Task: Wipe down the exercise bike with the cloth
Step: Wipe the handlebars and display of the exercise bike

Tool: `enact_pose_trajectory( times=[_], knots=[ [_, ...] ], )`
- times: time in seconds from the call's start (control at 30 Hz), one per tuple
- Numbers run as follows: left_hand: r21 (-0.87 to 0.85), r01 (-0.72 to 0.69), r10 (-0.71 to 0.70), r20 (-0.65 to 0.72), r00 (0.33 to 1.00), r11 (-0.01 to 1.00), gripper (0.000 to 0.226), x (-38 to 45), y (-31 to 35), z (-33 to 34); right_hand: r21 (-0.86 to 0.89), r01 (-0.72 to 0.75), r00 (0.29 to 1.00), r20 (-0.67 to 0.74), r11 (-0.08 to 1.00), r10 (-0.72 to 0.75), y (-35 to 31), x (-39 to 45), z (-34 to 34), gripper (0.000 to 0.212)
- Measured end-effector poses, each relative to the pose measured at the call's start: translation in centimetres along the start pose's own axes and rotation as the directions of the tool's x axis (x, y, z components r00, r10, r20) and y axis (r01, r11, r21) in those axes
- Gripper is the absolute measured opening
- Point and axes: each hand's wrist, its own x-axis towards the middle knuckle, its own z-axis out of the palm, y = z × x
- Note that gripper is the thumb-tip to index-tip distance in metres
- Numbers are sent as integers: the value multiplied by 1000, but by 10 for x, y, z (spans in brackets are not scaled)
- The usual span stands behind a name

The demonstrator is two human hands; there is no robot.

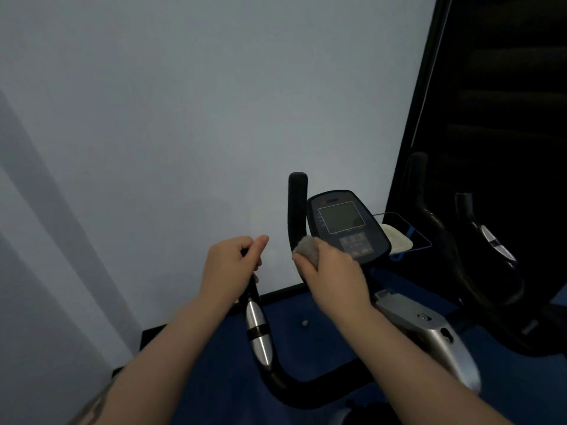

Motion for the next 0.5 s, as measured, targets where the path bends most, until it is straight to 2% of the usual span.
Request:
enact_pose_trajectory(
  times=[0.17,0.23,0.33,0.5],
  knots=[
    [-6,-88,87,-86,992,996,55,3,-10,4,-176,-39,990,130,984,63,19,-7,-12,44],
    [-23,-108,105,-121,987,994,56,4,-12,7,-154,-48,993,96,987,63,13,10,-18,47],
    [-31,-129,124,-127,984,991,56,2,-13,8,-122,-78,996,-59,989,72,-11,32,-7,51],
    [-15,-173,170,-115,979,985,56,2,-14,5,-310,-3,1000,17,951,9,-13,4,7,40]
  ],
)
